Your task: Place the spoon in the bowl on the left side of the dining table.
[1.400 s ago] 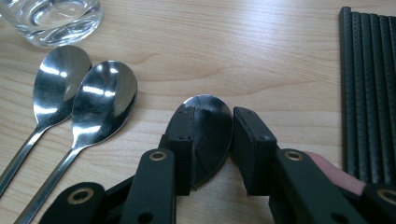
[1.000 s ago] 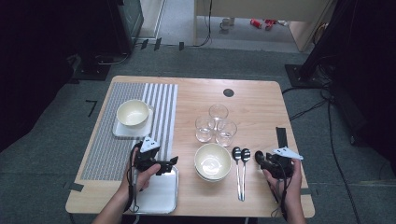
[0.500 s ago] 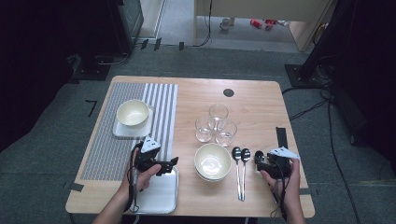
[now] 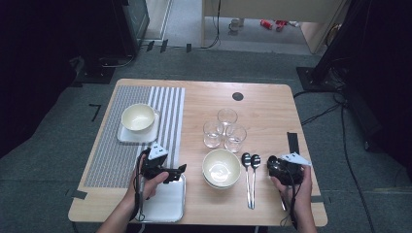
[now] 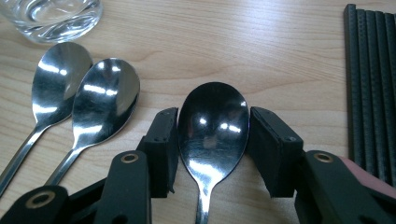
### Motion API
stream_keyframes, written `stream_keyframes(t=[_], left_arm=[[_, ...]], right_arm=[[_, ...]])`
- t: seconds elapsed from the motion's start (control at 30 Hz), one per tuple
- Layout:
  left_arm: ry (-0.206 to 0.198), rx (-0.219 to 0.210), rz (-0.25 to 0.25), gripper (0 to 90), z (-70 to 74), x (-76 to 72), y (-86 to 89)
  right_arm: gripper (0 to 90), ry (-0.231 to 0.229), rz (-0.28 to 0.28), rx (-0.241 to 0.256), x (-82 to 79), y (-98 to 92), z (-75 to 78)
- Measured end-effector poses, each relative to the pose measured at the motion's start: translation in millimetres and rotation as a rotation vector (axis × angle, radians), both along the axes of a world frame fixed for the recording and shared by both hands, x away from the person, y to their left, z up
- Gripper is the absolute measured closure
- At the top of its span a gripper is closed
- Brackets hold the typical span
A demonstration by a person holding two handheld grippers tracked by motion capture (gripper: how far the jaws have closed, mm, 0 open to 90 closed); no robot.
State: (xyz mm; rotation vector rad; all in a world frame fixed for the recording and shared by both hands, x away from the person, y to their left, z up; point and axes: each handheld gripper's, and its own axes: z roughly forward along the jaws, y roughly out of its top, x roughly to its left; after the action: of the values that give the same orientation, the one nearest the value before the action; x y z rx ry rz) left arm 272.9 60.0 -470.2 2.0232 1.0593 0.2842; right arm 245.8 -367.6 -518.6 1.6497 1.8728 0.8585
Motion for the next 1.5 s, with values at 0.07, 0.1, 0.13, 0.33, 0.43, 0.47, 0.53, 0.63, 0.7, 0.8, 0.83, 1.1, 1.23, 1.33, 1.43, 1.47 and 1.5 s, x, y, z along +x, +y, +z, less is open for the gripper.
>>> stream_keyframes(t=[0.07,0.1,0.13,0.33,0.43,0.47,0.53,0.63,0.7,0.8,0.83,1.1,1.23,1.33,1.43,1.47,1.5], left_arm=[[0.001,0.001,-0.001,13.3,-0.3,0.2,0.1],[0.002,0.001,0.0,13.3,-0.6,0.3,0.0],[0.002,0.001,0.0,13.4,-0.9,0.3,-0.1],[0.003,-0.001,-0.003,13.4,-1.0,-0.3,-0.9],[0.003,0.001,-0.004,13.4,-1.0,0.0,-0.4],[0.005,0.001,-0.004,13.4,-1.2,0.2,-0.1],[0.006,0.001,-0.002,13.4,-1.3,0.5,0.1],[0.007,0.003,-0.005,13.4,-2.0,0.6,-0.3],[0.009,0.004,-0.007,13.4,-2.6,0.4,-0.9],[0.01,0.004,-0.012,13.4,-3.0,0.1,-1.7],[0.011,0.004,-0.013,13.4,-2.9,-0.1,-1.8],[0.009,0.004,-0.01,13.4,-2.7,0.2,-0.5],[0.008,0.007,-0.013,13.4,-2.7,0.0,-1.0],[0.008,0.009,-0.013,13.4,-3.1,-0.3,-1.6],[0.008,0.011,-0.015,13.4,-3.3,-0.4,-1.9],[0.008,0.012,-0.016,13.4,-3.3,-0.5,-2.1],[0.01,0.011,-0.015,13.5,-3.3,-0.7,-2.3]], right_arm=[[53.9,-0.002,-0.026,0.002,0.9,1.2,-0.2],[53.9,-0.001,-0.039,0.006,1.3,2.0,-0.1],[53.9,0.0,-0.059,0.013,2.0,3.3,0.1],[49.2,-0.004,-0.088,0.067,2.9,2.9,-0.1],[44.3,0.004,-0.069,0.104,1.8,-1.0,1.4],[44.1,-0.001,-0.065,0.105,0.8,-2.1,2.9],[43.9,-0.015,-0.06,0.11,-1.3,-5.5,8.2],[45.9,-0.04,-0.068,0.143,-2.4,-14.9,17.8],[49.2,-0.046,-0.074,0.144,-1.7,-18.9,19.8],[51.1,-0.029,-0.074,0.134,0.6,-19.9,17.3],[51.1,-0.021,-0.069,0.128,1.7,-19.5,15.6],[48.9,0.006,-0.049,0.103,8.2,-15.4,6.2],[48.5,0.018,-0.051,0.086,9.1,-14.0,2.6],[46.7,0.013,-0.043,0.058,9.0,-11.5,1.0],[45.0,0.015,-0.04,0.026,8.9,-7.2,0.8],[45.0,0.015,-0.034,0.013,8.9,-5.7,0.7],[44.9,0.018,-0.026,0.012,8.9,-4.6,0.9]])
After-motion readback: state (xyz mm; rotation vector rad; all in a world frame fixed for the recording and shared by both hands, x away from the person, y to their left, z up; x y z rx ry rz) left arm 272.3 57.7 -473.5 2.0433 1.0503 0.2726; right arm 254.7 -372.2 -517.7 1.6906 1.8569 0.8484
